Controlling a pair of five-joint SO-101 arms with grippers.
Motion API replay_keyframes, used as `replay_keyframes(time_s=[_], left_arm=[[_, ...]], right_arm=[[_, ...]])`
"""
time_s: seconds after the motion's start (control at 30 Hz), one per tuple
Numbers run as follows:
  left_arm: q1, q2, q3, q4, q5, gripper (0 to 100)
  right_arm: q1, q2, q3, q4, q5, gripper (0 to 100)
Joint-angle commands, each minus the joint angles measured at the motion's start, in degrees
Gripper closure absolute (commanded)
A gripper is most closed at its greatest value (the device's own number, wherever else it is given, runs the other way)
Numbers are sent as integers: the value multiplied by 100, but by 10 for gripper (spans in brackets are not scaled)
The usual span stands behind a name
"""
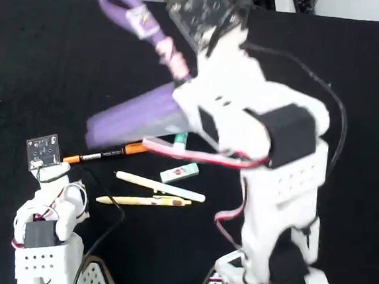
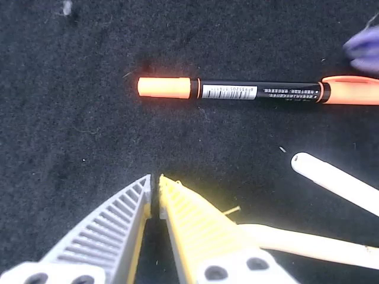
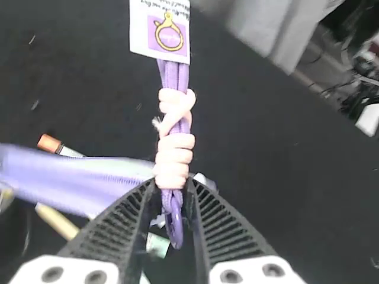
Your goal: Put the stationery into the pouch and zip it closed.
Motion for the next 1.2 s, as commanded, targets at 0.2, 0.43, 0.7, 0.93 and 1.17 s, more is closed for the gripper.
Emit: replay_keyframes(time_s=[0.2, 0.43, 0.7, 0.93, 1.17], left_arm=[[22, 26, 127, 18, 26, 970], [22, 26, 127, 18, 26, 970], [22, 26, 127, 18, 26, 970], [22, 26, 127, 18, 26, 970], [57, 18, 127, 18, 26, 970]], right_arm=[[-1116, -971, 1640, -123, 9, 988], [-1116, -1182, 1815, -369, 9, 988], [-1116, -1754, 1824, -440, 9, 988], [-1116, -1842, 1824, -563, 44, 987], [-1108, -1842, 1824, -721, 44, 987]])
